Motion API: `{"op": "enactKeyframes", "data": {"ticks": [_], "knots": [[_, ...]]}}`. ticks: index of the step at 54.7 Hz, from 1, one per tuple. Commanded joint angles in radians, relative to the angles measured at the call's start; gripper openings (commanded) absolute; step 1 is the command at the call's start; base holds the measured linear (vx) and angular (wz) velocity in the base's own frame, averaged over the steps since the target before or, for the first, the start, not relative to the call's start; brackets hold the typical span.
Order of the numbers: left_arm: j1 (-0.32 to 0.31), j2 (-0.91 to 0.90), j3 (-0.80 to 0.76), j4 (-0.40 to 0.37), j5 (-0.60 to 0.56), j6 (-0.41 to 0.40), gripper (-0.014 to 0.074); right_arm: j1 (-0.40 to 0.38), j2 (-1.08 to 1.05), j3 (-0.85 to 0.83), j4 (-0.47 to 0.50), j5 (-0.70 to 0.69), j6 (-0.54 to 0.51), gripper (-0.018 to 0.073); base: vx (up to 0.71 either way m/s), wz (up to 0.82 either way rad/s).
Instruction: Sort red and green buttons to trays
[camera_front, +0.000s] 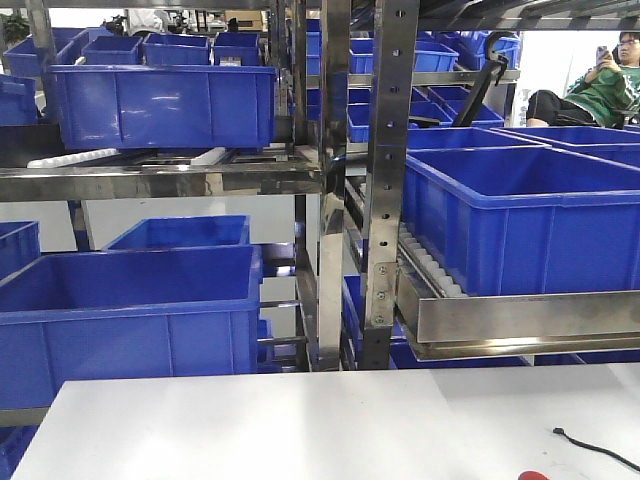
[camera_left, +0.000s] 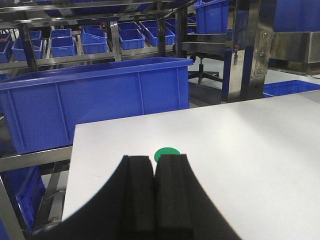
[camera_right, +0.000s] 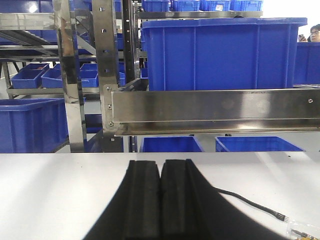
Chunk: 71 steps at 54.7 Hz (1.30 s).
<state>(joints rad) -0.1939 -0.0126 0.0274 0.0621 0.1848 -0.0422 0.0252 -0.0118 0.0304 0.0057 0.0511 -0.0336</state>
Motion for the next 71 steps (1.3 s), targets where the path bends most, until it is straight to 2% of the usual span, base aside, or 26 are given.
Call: {"op": "enactKeyframes", "data": {"ticks": [1,30,38,42,46,50,52,60,65,71], "knots": [[-0.003,-0.011,-0.026,-0.005,-0.080,0.000,-0.0004,-0.005,-0.009,0.014,-0.006,-0.081,-0.004,-0.0008,0.00,0.00],[-0.003,-0.011,-0.026,-0.005,-0.080,0.000,-0.0004,-0.005,-0.009,0.014,-0.006,-0.081,-0.004,-0.0008,0.00,0.00],[-0.003,-0.011,-0.026,-0.005,-0.085,0.000,-0.0004,-0.005,-0.009,0.014,-0.006,-0.147,-0.004,-0.0009,0.00,0.00],[-0.003,-0.011,-0.027,-0.004,-0.132,0.000,-0.0004,-0.005,-0.009,0.009,-0.006,-0.222,-0.004,-0.0009,0.00,0.00],[-0.003,-0.011,-0.030,-0.008,-0.260,-0.003,-0.0004,-0.005,-0.009,-0.012,0.001,-0.272,-0.003,-0.0009,0.00,0.00],[-0.003,-0.011,-0.053,-0.017,-0.403,-0.031,-0.0004,-0.005,-0.008,-0.079,0.001,-0.250,-0.001,-0.0009,0.00,0.00],[-0.003,-0.011,-0.087,-0.017,-0.428,-0.043,-0.0004,-0.005,-0.004,-0.124,0.001,-0.213,-0.001,-0.0009,0.00,0.00],[-0.003,0.049,-0.303,-0.013,-0.327,-0.035,-0.0004,-0.005,0.122,-0.391,-0.032,-0.121,-0.026,-0.0009,0.00,0.00],[-0.003,0.181,-0.460,-0.002,-0.280,-0.034,-0.0004,-0.005,0.282,-0.573,-0.069,-0.102,-0.047,-0.0009,0.00,0.00],[-0.003,0.374,-0.645,0.064,-0.273,-0.032,-0.0004,-0.005,0.496,-0.772,-0.066,-0.103,-0.049,-0.0009,0.00,0.00]]}}
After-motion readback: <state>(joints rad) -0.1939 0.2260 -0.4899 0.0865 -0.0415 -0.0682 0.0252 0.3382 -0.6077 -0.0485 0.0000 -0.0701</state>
